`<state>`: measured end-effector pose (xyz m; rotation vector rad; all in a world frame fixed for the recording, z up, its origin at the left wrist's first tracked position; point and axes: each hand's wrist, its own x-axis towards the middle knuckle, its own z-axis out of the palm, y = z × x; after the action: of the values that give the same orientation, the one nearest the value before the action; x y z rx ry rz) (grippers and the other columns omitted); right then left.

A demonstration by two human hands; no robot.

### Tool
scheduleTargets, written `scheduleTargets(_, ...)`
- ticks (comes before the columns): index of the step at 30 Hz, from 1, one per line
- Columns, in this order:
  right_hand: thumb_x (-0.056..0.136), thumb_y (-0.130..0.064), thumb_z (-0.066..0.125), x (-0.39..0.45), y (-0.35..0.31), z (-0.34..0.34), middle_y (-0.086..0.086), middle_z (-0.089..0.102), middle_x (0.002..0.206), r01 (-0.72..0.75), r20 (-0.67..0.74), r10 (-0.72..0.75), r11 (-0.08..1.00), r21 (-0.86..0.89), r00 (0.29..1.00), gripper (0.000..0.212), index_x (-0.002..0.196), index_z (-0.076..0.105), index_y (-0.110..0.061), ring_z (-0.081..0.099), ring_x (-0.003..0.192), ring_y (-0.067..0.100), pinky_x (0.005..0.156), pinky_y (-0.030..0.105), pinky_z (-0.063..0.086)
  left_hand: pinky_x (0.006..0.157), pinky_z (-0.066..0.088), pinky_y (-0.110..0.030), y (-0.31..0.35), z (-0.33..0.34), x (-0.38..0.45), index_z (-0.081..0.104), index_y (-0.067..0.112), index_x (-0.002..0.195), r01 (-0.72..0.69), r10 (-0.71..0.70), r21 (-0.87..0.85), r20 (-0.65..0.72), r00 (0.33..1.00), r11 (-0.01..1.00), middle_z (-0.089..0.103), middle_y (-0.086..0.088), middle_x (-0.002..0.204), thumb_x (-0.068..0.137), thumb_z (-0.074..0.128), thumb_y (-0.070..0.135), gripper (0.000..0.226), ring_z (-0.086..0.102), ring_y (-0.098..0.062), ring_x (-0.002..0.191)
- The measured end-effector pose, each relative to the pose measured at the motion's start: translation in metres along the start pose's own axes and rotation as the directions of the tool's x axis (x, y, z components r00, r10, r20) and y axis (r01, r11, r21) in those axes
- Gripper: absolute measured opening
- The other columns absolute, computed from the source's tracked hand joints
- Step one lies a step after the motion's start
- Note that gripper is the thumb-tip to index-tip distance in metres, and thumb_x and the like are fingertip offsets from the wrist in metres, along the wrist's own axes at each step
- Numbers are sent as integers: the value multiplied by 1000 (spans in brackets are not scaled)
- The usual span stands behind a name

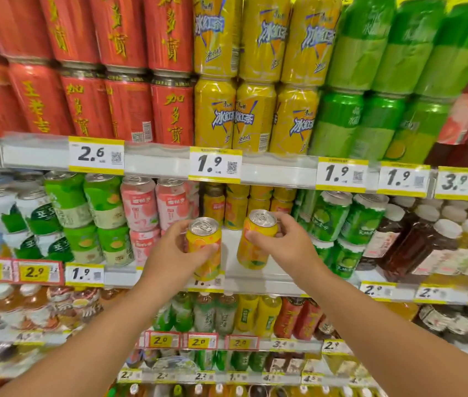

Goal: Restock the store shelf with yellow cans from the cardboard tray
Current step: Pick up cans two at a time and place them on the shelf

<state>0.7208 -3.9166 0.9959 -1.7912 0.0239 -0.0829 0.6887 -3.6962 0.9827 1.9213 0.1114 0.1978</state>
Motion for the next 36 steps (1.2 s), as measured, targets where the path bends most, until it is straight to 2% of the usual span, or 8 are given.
scheduleTargets(5,75,-20,87,16,-6,8,-4,73,104,29,21,-29,1000,-7,999,51,119,61,-21,72,90,11,79,33,62,68,51,-18,-2,3,3,58,40,113,0,0,21,-8,1000,1000,74,16,94,73,85,38,48,68,4,83)
scheduleTargets(9,70,-25,90,31,-2,22,-2,73,103,18,12,-18,999,-37,1000,57,119,62,-17,72,92,13,81,38,62,60,52,-10,-9,4,4,58,41,109,-3,3,-20,3,1000,1000,75,12,93,74,86,29,46,69,8,80)
scheduleTargets(15,62,-39,90,61,2,42,-8,75,95,34,-29,-37,996,-85,999,58,113,67,-25,72,87,9,84,36,60,71,57,-15,-25,5,7,62,33,118,-17,19,-66,30,999,998,76,16,96,77,85,24,48,70,7,85)
scheduleTargets(18,57,-47,90,73,4,49,-8,74,96,41,-32,-45,993,-115,998,67,116,65,-27,72,87,11,80,34,60,84,59,-29,-34,5,9,62,34,120,-2,6,-91,39,999,996,75,20,99,75,86,30,51,70,4,91)
scheduleTargets(22,60,-44,91,86,1,57,-5,70,99,39,-56,-46,991,-126,997,68,118,60,-27,71,84,9,67,26,56,91,57,-46,-41,3,12,63,45,116,-4,9,-83,63,998,997,76,12,103,67,85,44,53,70,-16,100)
scheduleTargets(26,58,-48,90,98,-1,67,-6,71,101,34,-79,-46,988,-151,996,68,117,62,-29,71,87,12,81,35,61,84,59,-35,-47,-1,9,65,39,114,-21,30,-93,94,995,995,76,18,98,76,84,27,43,72,-5,91)
scheduleTargets(30,61,-45,90,110,-7,78,-4,74,98,101,-65,-113,981,-163,992,67,119,63,-23,73,84,13,83,37,60,72,58,-25,-57,-2,10,65,43,104,-27,34,-76,94,995,997,76,22,91,74,84,30,38,71,0,81)
scheduleTargets(36,68,-41,87,117,-21,92,-4,74,101,177,-74,-193,968,-179,978,53,112,65,-22,72,88,14,84,37,59,83,58,-31,-71,-1,11,65,43,107,-13,25,-97,123,992,995,77,19,95,71,87,31,44,73,-2,87)
